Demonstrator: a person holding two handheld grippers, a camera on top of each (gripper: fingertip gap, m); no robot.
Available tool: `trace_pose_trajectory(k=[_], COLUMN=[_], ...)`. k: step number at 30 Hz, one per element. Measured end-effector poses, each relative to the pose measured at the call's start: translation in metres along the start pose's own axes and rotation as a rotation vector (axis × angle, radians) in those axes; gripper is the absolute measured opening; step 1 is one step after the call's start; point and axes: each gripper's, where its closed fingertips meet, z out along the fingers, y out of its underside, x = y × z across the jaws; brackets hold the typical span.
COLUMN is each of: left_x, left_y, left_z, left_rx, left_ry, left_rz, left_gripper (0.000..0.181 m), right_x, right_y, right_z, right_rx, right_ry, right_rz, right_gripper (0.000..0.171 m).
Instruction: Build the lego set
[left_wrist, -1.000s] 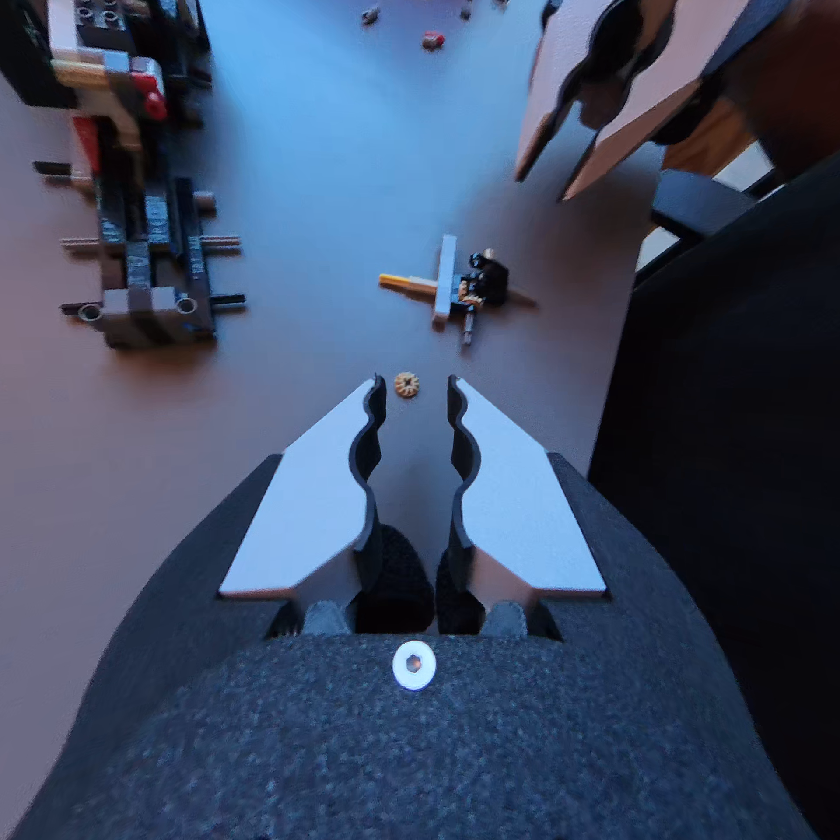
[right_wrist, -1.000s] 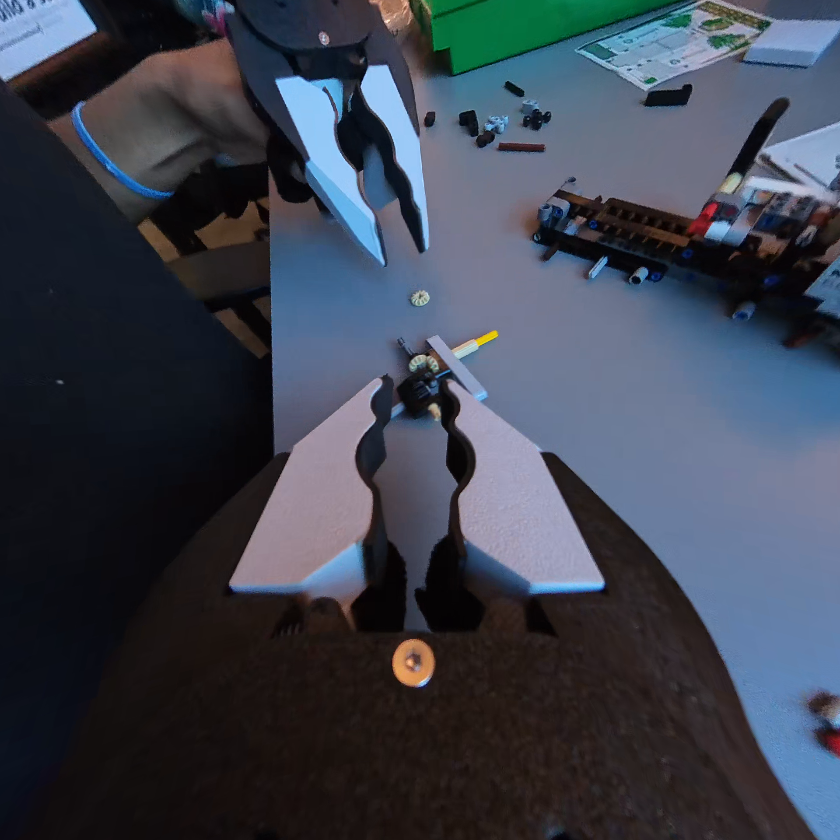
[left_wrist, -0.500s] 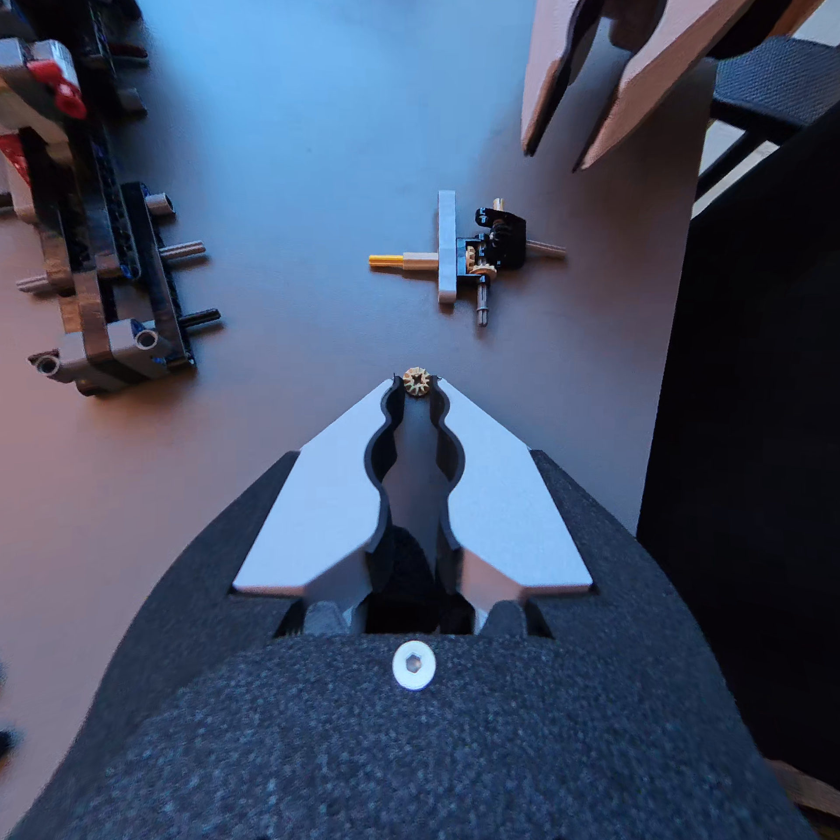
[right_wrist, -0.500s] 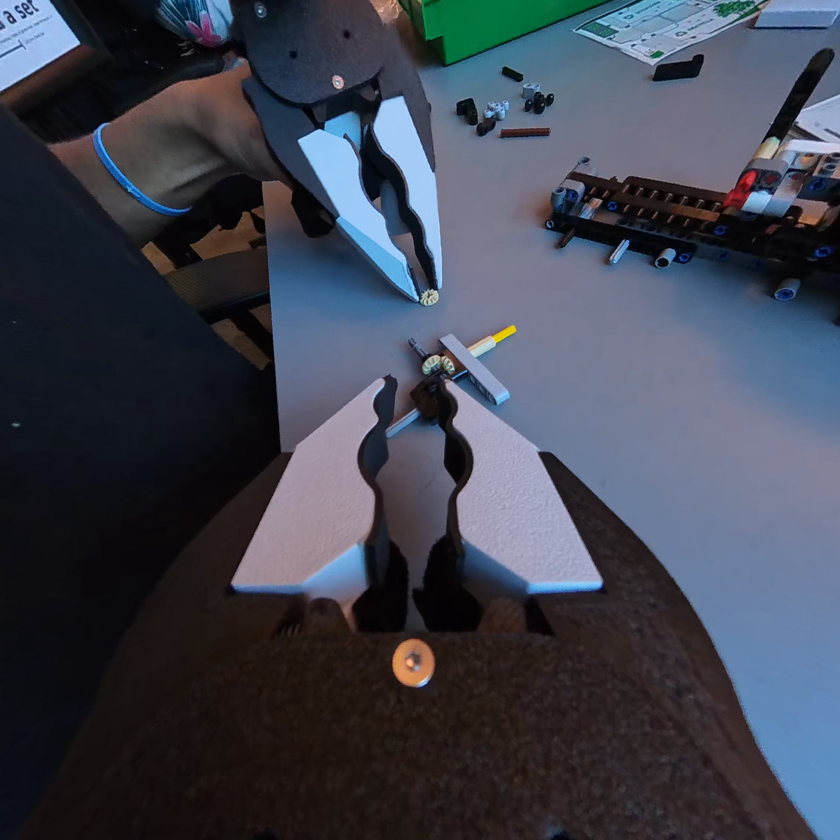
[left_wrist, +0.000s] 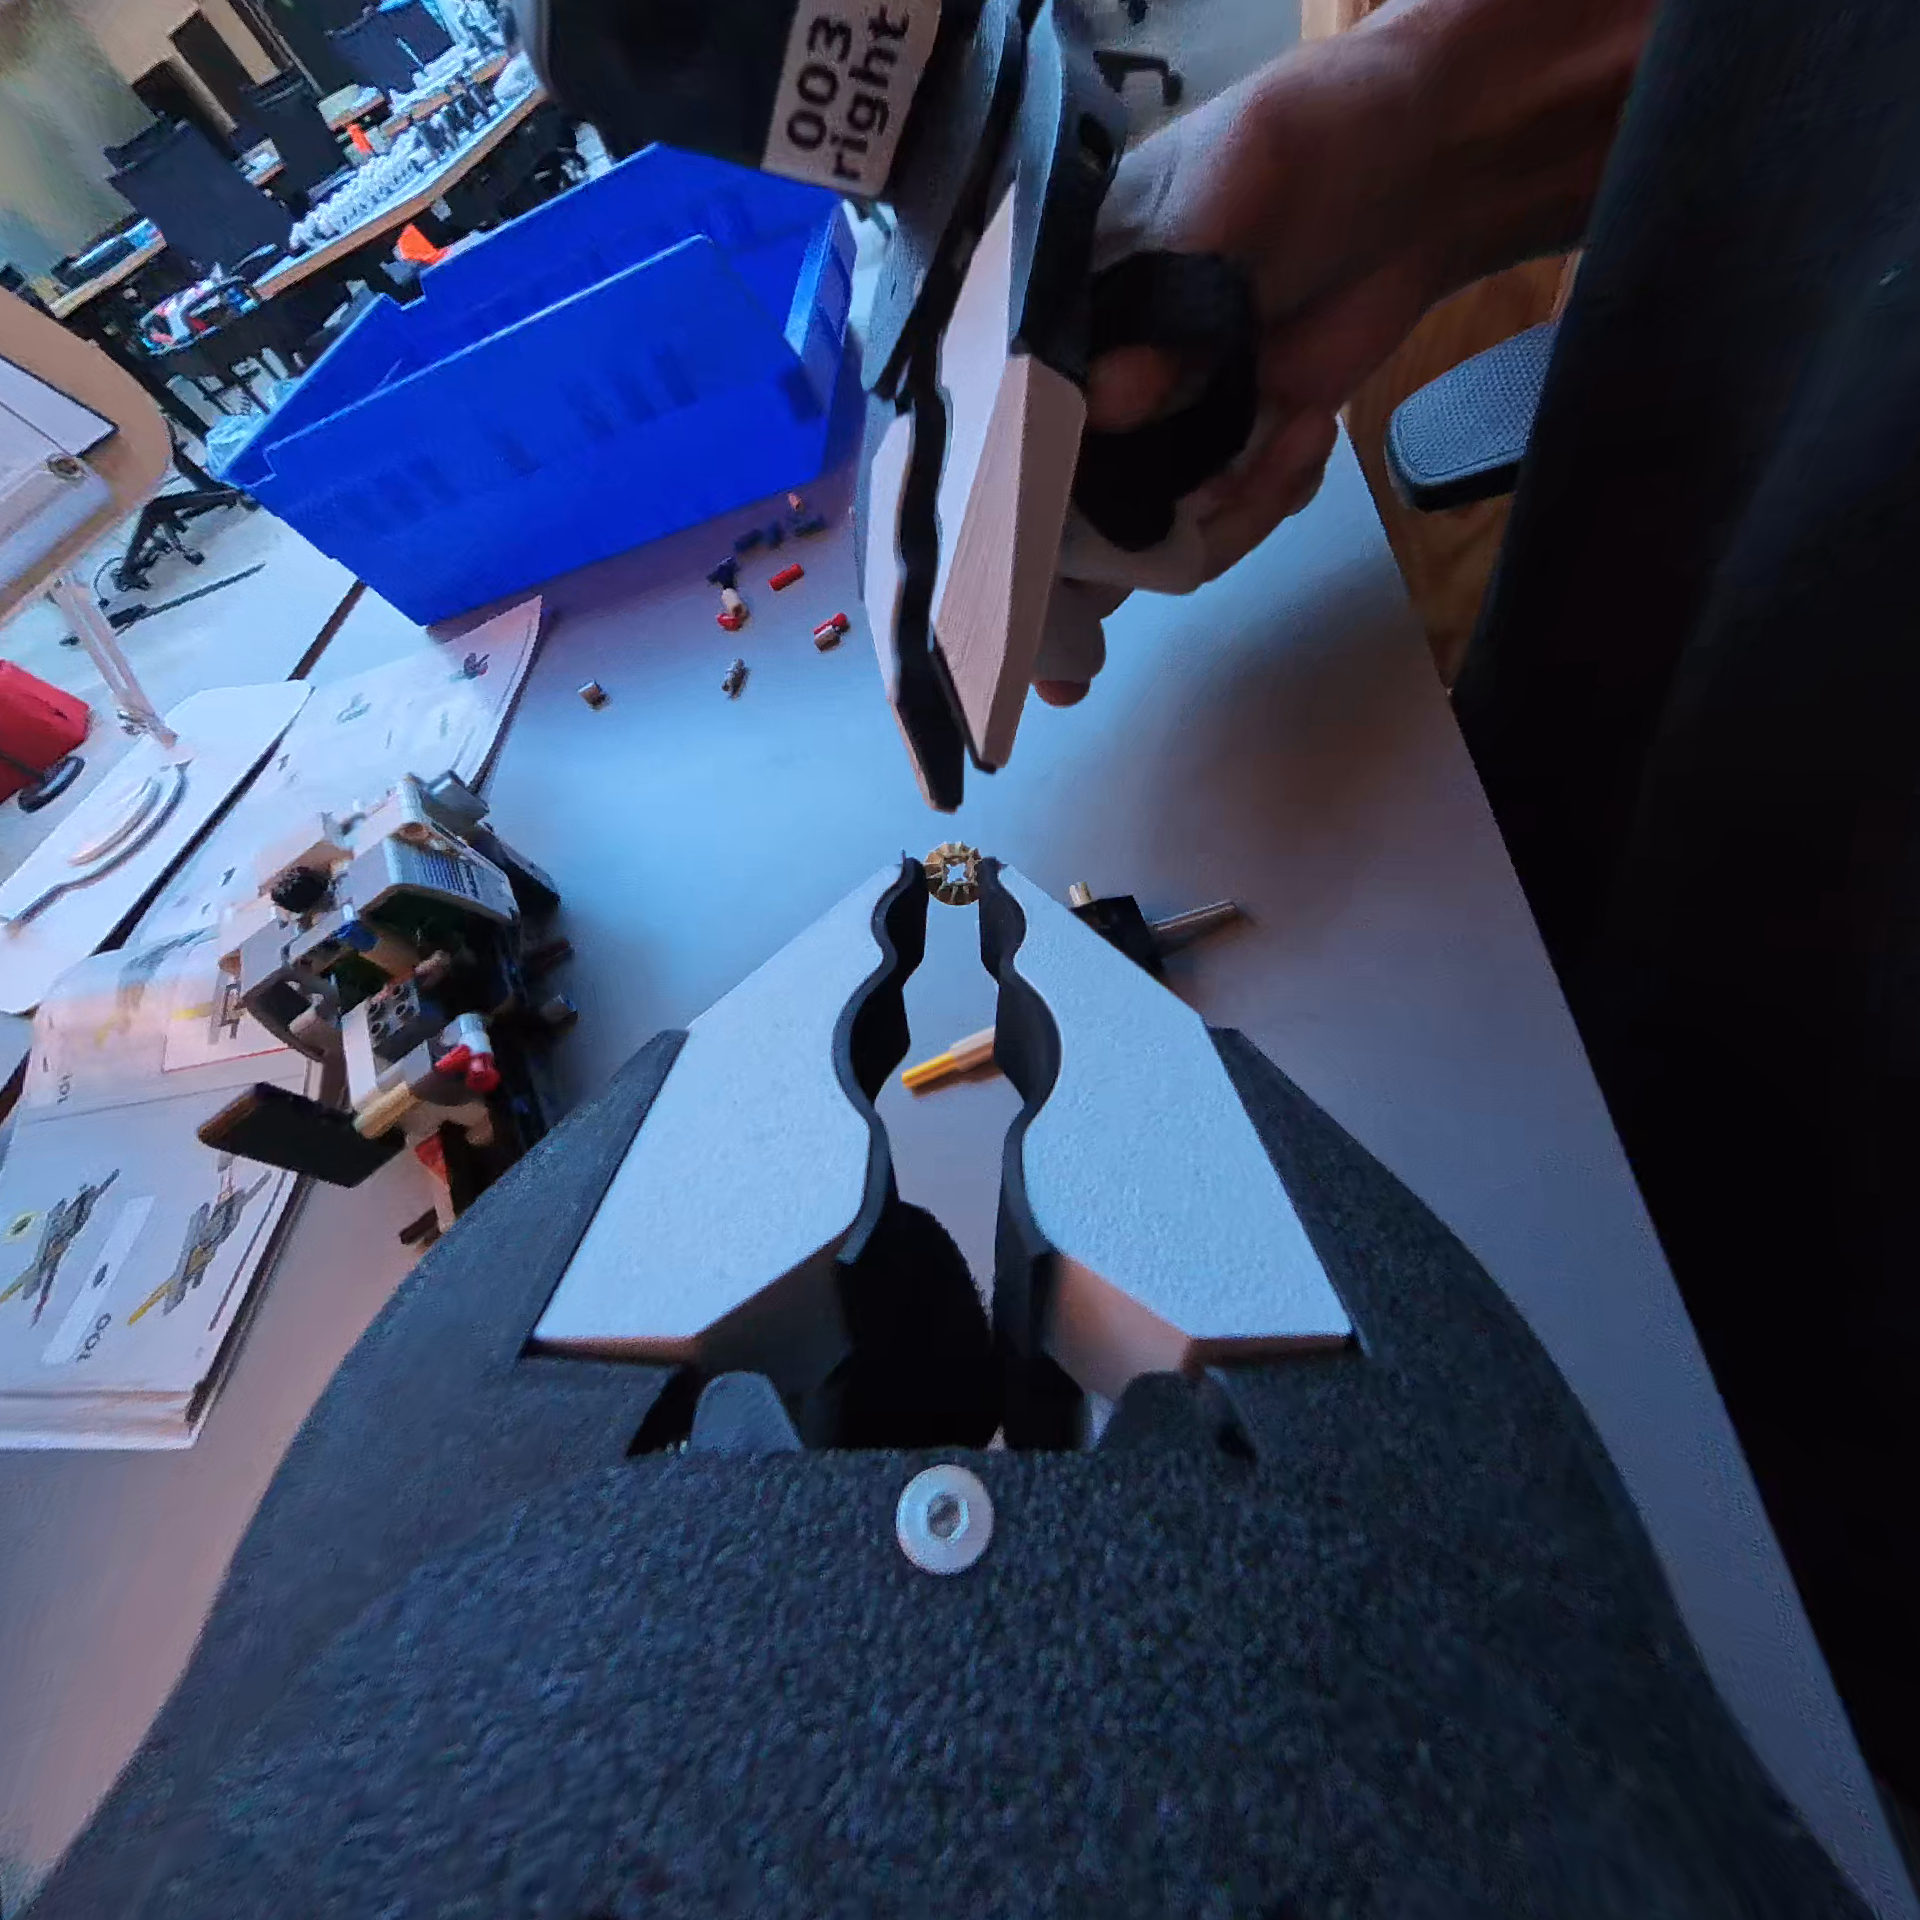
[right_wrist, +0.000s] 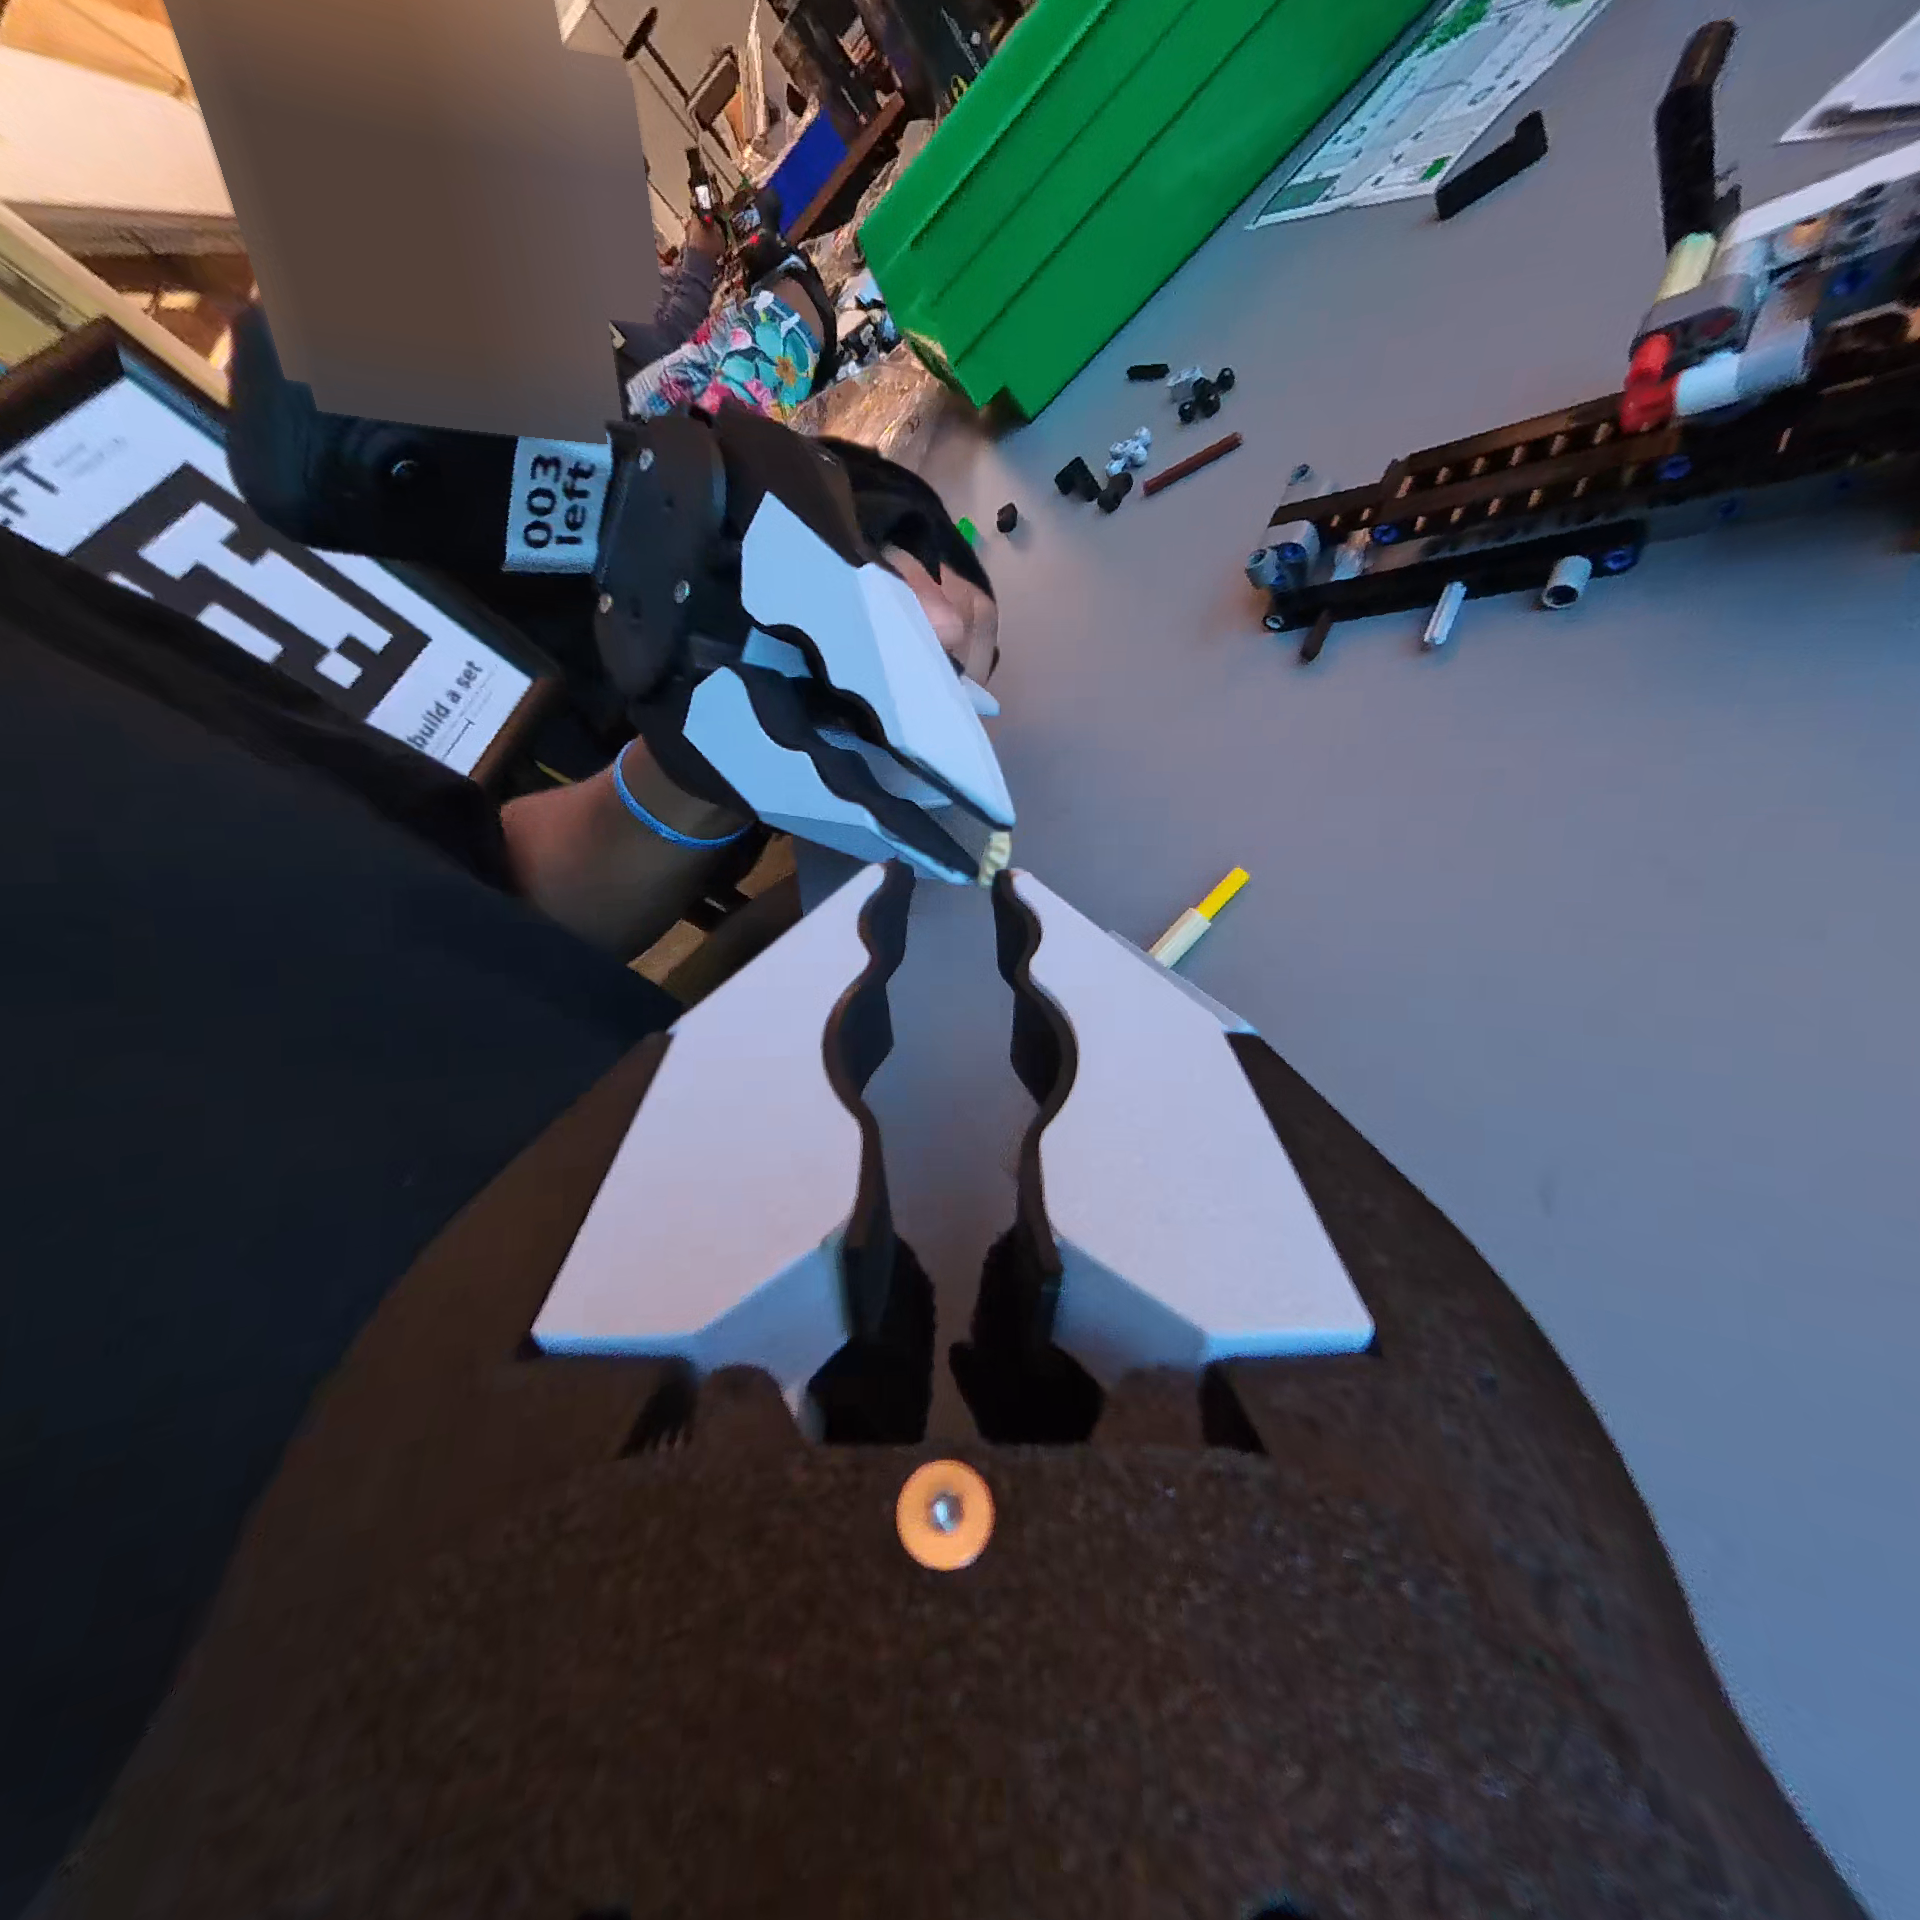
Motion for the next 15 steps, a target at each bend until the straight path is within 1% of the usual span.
trace_pose_trajectory(k=[2, 6, 8, 10, 13, 14, 15], left_x=[-0.002, -0.001, 0.000, -0.001, -0.002, -0.003, -0.004], left_y=[-0.003, -0.007, -0.008, -0.006, -0.003, 0.000, 0.004], left_z=[0.001, 0.002, 0.002, 0.003, 0.004, 0.003, 0.001], left_rx=[0.012, 0.026, 0.035, 0.028, 0.012, 0.003, -0.011], left_ry=[0.016, 0.036, 0.047, 0.045, 0.030, 0.020, 0.011], left_rz=[0.015, 0.051, 0.051, 0.059, 0.050, 0.029, -0.005], left_gripper=[0.007, 0.007, 0.007, 0.007, 0.007, 0.004, 0.005], right_x=[0.005, 0.006, 0.004, 0.007, 0.011, 0.014, 0.021], right_y=[0.000, -0.001, 0.000, 0.001, 0.002, 0.003, 0.005], right_z=[0.000, 0.003, 0.006, 0.007, 0.008, 0.008, 0.006], right_rx=[0.004, 0.016, 0.017, 0.016, 0.004, 0.000, -0.017], right_ry=[0.010, -0.024, -0.051, -0.047, -0.023, -0.004, 0.048], right_rz=[0.028, 0.071, 0.082, 0.092, 0.091, 0.095, 0.093], right_gripper=[0.015, 0.011, 0.004, 0.003, 0.003, 0.003, 0.003])
